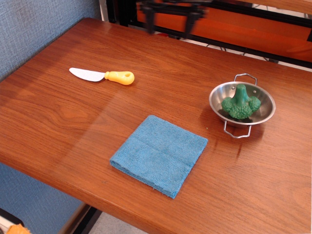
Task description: Place the broccoli in the silver bowl.
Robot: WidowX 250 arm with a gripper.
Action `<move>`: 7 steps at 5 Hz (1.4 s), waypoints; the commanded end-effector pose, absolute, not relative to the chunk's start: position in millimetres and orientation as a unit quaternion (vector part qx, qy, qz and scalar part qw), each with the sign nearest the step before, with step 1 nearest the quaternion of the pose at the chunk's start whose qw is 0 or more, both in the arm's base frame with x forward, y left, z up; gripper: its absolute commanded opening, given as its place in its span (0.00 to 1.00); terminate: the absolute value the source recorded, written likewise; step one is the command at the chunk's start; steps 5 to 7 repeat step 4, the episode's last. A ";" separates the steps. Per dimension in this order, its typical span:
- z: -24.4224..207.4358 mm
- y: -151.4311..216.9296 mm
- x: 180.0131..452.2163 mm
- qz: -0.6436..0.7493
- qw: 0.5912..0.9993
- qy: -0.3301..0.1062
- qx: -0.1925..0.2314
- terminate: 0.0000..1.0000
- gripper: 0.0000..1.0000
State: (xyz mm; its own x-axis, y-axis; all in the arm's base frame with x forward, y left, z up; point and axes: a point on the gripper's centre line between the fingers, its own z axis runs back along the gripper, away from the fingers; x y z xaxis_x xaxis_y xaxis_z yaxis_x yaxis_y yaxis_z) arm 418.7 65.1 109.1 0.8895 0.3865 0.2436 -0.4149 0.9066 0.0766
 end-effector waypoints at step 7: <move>95.7 158.1 388.9 0.308 0.942 -0.123 0.054 1.00 1.00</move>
